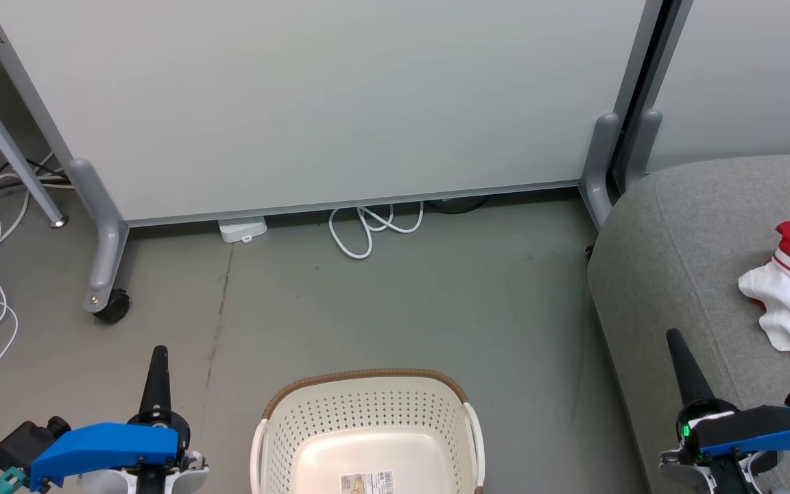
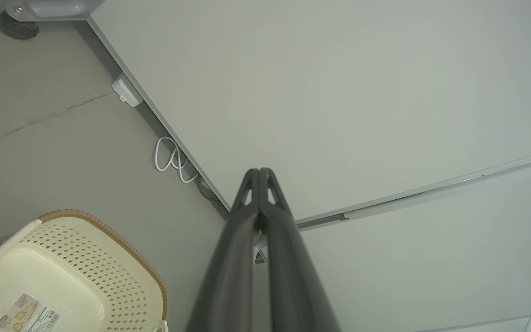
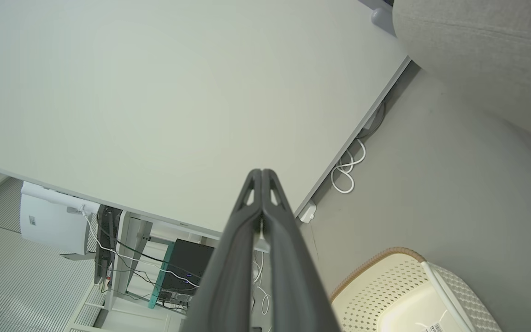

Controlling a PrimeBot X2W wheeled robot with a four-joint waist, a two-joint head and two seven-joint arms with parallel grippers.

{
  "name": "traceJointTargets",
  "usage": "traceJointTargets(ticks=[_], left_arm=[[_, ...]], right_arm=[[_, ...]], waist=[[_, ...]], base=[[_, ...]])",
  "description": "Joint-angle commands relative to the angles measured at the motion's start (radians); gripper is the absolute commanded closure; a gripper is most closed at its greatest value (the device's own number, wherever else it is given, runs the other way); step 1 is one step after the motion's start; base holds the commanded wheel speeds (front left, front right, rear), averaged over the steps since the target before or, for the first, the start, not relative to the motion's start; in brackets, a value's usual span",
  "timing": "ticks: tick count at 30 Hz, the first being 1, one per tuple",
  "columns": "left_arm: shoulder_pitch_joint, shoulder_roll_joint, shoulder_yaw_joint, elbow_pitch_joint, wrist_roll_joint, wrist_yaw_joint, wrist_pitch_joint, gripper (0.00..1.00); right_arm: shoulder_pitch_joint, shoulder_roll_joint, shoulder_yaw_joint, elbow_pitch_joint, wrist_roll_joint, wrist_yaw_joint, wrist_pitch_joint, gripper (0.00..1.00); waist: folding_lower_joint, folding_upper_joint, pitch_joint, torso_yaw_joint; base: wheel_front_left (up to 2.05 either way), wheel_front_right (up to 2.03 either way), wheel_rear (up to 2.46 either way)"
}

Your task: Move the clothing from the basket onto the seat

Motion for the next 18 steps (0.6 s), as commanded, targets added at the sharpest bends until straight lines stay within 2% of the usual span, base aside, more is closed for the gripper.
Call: traceJointTargets(ticks=[1,18], left_arm=[[-0.025,0.002,0.008,-0.015,-0.025,0.004,0.009,1.00],[-0.033,-0.002,0.029,-0.041,-0.167,0.006,0.050,1.00]], right_arm=[[-0.024,-0.001,-0.004,-0.013,0.028,0.000,0.006,1.00],[-0.030,0.000,-0.013,-0.014,0.183,0.000,0.031,1.00]], waist=[[-0.0001,0.0000,0.000,0.000],[-0.0001,0.0000,0.000,-0.006]], base=[[0.00,0.00,0.00],[0.00,0.00,0.00]])
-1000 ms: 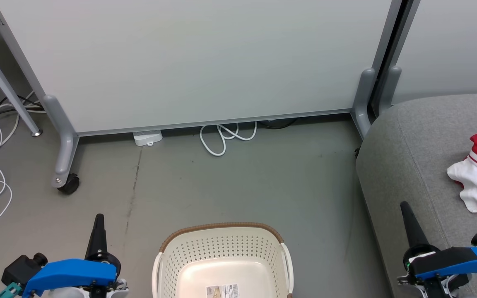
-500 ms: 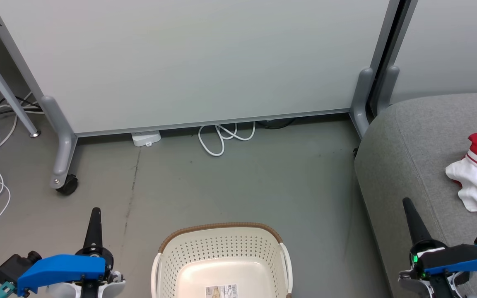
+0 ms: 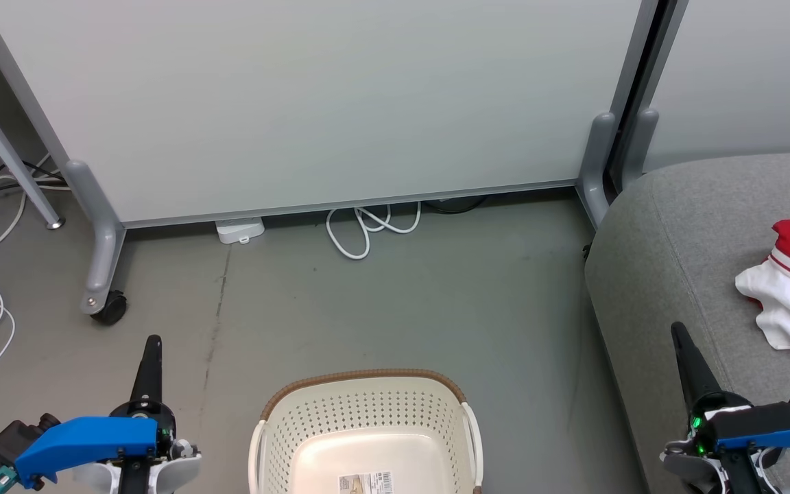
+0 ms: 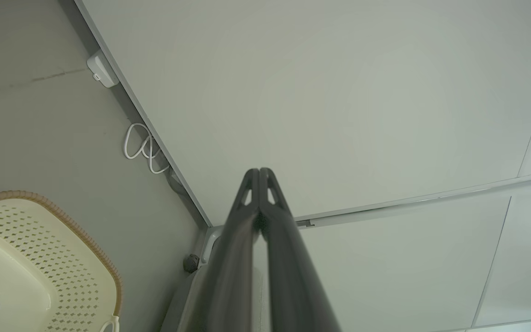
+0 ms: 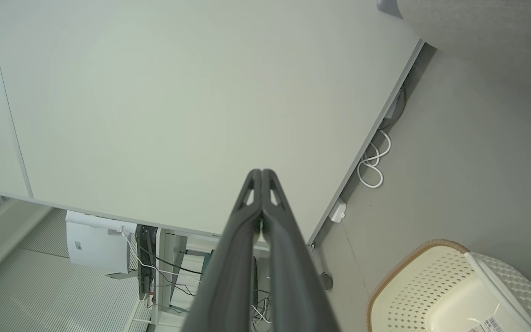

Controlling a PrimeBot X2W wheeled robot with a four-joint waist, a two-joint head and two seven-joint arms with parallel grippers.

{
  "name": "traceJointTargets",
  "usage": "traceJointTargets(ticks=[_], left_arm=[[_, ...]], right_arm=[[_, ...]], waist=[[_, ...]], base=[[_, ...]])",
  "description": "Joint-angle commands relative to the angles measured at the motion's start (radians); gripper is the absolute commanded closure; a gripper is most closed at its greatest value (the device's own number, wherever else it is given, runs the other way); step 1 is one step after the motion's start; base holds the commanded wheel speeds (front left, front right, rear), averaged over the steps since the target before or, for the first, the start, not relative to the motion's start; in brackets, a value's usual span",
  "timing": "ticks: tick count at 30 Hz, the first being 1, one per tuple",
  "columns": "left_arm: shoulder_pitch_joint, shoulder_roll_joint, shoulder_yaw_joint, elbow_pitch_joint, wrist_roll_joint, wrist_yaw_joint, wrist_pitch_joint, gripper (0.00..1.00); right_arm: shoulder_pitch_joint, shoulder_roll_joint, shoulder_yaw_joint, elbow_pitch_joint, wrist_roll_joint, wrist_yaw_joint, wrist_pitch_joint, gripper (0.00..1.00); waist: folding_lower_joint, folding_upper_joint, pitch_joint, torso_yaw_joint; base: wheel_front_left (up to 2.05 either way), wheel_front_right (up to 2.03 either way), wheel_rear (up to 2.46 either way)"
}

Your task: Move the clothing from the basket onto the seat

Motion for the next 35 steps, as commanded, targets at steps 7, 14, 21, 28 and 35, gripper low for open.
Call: traceJointTargets(ticks=[7,14,21,28,35], left_arm=[[-0.023,-0.001,0.013,-0.020,-0.070,0.002,0.020,1.00],[-0.027,-0.003,0.022,-0.030,-0.119,0.003,0.036,1.00],[-0.027,-0.004,0.029,-0.038,-0.167,0.005,0.048,1.00],[-0.029,-0.005,0.034,-0.045,-0.206,0.005,0.059,1.00],[-0.031,-0.007,0.041,-0.054,-0.255,0.006,0.073,1.00]], right_arm=[[-0.022,0.000,-0.006,-0.010,0.077,0.000,0.015,1.00],[-0.024,0.000,-0.010,-0.011,0.132,0.000,0.024,1.00],[-0.022,0.000,-0.013,-0.010,0.184,0.000,0.032,1.00],[-0.025,0.000,-0.016,-0.011,0.225,0.000,0.038,1.00],[-0.027,0.000,-0.019,-0.011,0.278,0.000,0.047,1.00]], waist=[[0.0000,0.0000,0.000,-0.003],[0.0000,0.0000,0.000,-0.005],[0.0000,0.0000,0.000,-0.007],[0.0000,0.0000,-0.001,-0.009],[0.0000,0.0000,-0.001,-0.012]], base=[[0.00,0.00,0.00],[0.00,0.00,0.00],[0.00,0.00,0.00],[0.00,0.00,0.00],[0.00,0.00,0.00]])
